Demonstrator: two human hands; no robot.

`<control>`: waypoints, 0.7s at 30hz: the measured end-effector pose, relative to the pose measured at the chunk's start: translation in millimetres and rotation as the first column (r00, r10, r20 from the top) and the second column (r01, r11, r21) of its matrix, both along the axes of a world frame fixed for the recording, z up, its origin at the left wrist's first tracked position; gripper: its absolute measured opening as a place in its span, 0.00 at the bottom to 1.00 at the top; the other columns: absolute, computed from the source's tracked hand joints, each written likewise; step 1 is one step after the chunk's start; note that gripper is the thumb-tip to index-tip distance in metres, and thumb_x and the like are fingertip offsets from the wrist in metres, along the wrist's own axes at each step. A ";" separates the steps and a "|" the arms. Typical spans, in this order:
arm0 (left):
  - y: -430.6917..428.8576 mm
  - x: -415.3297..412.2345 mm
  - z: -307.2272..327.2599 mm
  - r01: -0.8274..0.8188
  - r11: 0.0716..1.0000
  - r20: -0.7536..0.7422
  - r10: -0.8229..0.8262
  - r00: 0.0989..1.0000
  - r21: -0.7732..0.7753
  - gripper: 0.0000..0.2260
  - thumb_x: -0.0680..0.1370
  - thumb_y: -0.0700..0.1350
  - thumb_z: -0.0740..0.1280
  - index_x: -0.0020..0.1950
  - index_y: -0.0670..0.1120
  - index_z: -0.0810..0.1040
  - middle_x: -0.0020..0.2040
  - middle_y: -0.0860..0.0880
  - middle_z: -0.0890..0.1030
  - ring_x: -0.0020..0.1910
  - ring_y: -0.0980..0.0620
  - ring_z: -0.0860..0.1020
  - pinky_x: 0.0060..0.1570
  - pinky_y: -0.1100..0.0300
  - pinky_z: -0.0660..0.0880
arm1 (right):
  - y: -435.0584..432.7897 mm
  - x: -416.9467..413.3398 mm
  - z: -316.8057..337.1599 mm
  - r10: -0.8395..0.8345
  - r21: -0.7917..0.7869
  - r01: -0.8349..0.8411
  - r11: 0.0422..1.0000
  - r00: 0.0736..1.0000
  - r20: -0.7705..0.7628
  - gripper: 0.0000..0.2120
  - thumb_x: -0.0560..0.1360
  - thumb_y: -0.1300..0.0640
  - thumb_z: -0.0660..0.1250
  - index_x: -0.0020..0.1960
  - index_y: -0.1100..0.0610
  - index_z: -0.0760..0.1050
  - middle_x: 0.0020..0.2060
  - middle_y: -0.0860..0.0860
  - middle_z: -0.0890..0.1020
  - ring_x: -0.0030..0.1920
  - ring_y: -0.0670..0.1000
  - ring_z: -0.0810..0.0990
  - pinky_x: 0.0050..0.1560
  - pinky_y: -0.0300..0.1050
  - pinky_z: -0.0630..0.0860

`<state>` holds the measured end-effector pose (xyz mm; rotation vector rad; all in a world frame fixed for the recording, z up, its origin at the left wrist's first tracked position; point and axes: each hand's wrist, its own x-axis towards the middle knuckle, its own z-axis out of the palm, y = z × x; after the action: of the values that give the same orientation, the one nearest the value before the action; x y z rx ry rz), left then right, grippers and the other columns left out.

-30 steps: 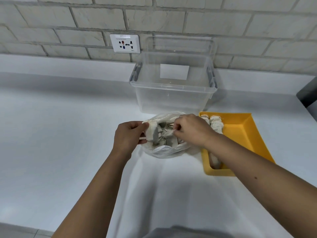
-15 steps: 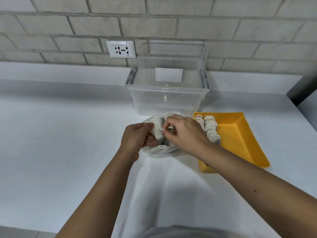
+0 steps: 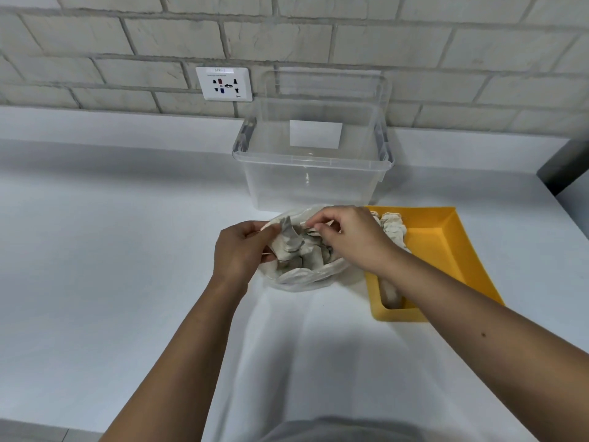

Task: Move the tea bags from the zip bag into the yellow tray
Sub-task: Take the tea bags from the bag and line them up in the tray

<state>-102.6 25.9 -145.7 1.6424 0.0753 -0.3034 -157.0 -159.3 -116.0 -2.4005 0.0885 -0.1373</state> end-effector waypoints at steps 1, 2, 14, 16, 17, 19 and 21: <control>1.9 3.2 -1.3 -0.007 0.999 0.044 0.006 0.999 0.041 0.07 0.75 0.46 0.75 0.46 0.43 0.85 0.38 0.44 0.86 0.39 0.46 0.84 0.44 0.53 0.83 | -5.4 4.7 -2.6 -0.021 -0.058 0.018 0.998 0.998 -0.051 0.08 0.77 0.59 0.67 0.53 0.53 0.84 0.44 0.44 0.84 0.43 0.40 0.81 0.41 0.28 0.70; 3.8 6.0 -2.8 -0.009 0.996 0.082 0.002 0.997 0.086 0.06 0.74 0.48 0.75 0.46 0.45 0.86 0.38 0.45 0.86 0.40 0.44 0.85 0.45 0.52 0.83 | -9.2 9.8 -6.5 -0.019 -0.129 0.003 0.992 0.992 -0.127 0.08 0.77 0.58 0.68 0.54 0.54 0.84 0.46 0.47 0.85 0.47 0.45 0.82 0.45 0.31 0.71; 8.5 10.8 -12.8 0.022 0.994 0.089 -0.032 0.996 0.107 0.04 0.74 0.48 0.75 0.45 0.49 0.85 0.38 0.47 0.86 0.39 0.50 0.82 0.47 0.51 0.83 | 10.5 38.4 -47.2 -0.033 -0.399 -0.135 0.907 0.922 -0.387 0.11 0.67 0.51 0.76 0.44 0.58 0.80 0.44 0.54 0.81 0.49 0.56 0.80 0.44 0.45 0.75; 8.6 11.4 -12.9 0.025 0.996 0.078 -0.032 0.996 0.089 0.04 0.75 0.48 0.75 0.45 0.48 0.85 0.37 0.48 0.86 0.40 0.50 0.82 0.45 0.53 0.82 | 8.5 38.2 -48.2 -0.032 -0.362 -0.102 0.927 0.938 -0.346 0.10 0.66 0.54 0.77 0.45 0.54 0.80 0.45 0.52 0.82 0.49 0.55 0.79 0.47 0.45 0.76; 8.6 11.4 -12.9 0.026 0.996 0.074 -0.033 0.997 0.085 0.04 0.75 0.48 0.75 0.45 0.48 0.85 0.37 0.49 0.85 0.40 0.50 0.82 0.44 0.54 0.82 | 7.2 37.2 -48.0 -0.033 -0.334 -0.081 0.939 0.946 -0.322 0.09 0.65 0.55 0.77 0.43 0.52 0.79 0.44 0.51 0.81 0.48 0.54 0.79 0.45 0.45 0.75; 8.2 10.9 -12.3 0.031 0.996 0.068 -0.037 0.997 0.081 0.05 0.75 0.47 0.75 0.45 0.47 0.85 0.36 0.50 0.85 0.39 0.51 0.82 0.44 0.54 0.82 | 4.3 34.2 -48.0 -0.038 -0.294 -0.042 0.955 0.964 -0.262 0.08 0.67 0.54 0.77 0.41 0.51 0.78 0.40 0.48 0.79 0.47 0.52 0.78 0.42 0.42 0.72; 7.5 10.4 -10.7 0.035 0.997 0.065 -0.040 0.997 0.075 0.04 0.75 0.47 0.75 0.45 0.47 0.85 0.36 0.50 0.85 0.37 0.52 0.82 0.45 0.54 0.82 | 1.7 30.6 -46.0 -0.041 -0.281 -0.015 0.960 0.980 -0.192 0.05 0.69 0.53 0.76 0.42 0.52 0.81 0.40 0.48 0.80 0.46 0.50 0.77 0.42 0.41 0.70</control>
<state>-92.2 33.4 -156.4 1.7271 0.0053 -0.2778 -126.4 -157.6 -161.9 -2.6934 0.1873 0.0892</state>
